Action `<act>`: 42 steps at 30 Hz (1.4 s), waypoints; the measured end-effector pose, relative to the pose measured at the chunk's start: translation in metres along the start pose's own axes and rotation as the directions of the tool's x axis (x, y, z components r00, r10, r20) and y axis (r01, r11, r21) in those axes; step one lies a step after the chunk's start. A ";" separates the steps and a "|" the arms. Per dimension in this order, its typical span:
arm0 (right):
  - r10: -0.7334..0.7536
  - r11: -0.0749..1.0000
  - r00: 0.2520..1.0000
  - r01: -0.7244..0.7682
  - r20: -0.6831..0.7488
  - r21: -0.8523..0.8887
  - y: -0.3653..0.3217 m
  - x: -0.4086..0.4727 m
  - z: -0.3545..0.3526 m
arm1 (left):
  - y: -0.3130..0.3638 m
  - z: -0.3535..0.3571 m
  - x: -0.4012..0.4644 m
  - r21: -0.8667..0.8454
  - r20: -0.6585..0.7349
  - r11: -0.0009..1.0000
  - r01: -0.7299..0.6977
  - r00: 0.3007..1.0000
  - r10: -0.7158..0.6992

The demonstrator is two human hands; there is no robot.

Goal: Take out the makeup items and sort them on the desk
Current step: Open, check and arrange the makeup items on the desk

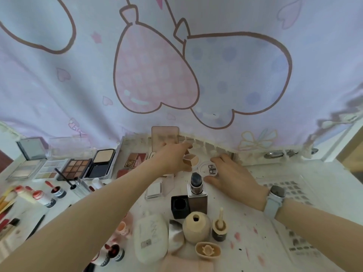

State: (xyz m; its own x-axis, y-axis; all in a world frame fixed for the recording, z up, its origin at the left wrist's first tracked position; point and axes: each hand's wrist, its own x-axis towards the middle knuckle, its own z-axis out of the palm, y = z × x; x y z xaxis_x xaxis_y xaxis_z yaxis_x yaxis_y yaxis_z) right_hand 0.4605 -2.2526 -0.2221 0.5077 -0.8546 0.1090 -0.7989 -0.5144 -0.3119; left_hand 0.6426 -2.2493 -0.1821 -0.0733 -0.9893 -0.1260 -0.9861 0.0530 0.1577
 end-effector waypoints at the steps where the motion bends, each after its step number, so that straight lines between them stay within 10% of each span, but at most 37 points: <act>1: 0.000 1.000 1.000 0.001 0.006 -0.004 0.000 0.001 0.000 | 0.000 0.000 -0.001 0.006 -0.002 1.000 0.002 1.000 -0.002; 13: -0.080 0.996 0.996 0.081 -0.032 0.033 0.013 -0.042 -0.042 | 0.008 -0.039 -0.055 -0.241 -0.279 0.970 0.036 0.954 -0.105; 24: 0.421 0.895 0.907 -0.409 0.035 -0.177 0.049 -0.140 -0.040 | 0.067 -0.026 -0.173 -0.442 -0.539 0.891 -0.104 0.825 -0.171; 30: 0.426 0.902 0.898 -0.413 0.105 -0.127 0.042 -0.155 -0.037 | 0.105 0.004 -0.216 -0.524 -0.625 0.825 -0.211 0.753 -0.204; 35: 0.366 0.929 0.929 -0.361 0.058 -0.085 0.034 -0.174 -0.040 | 0.136 0.035 -0.237 -0.626 -0.573 0.728 -0.280 0.798 -0.186; 42: 0.181 0.851 0.983 -0.137 -0.038 0.506 0.037 -0.202 -0.072 | 0.175 0.073 -0.224 -0.921 -0.195 0.369 -0.122 0.966 -0.169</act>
State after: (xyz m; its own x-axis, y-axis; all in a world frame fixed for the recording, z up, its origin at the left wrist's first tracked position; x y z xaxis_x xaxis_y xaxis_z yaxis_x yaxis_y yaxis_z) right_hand 0.3057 -2.1041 -0.1880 0.3421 -0.9356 0.0868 -0.5863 -0.2847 -0.7584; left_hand 0.4760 -2.0082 -0.1973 0.1249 -0.9912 0.0428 -0.2176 0.0147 0.9759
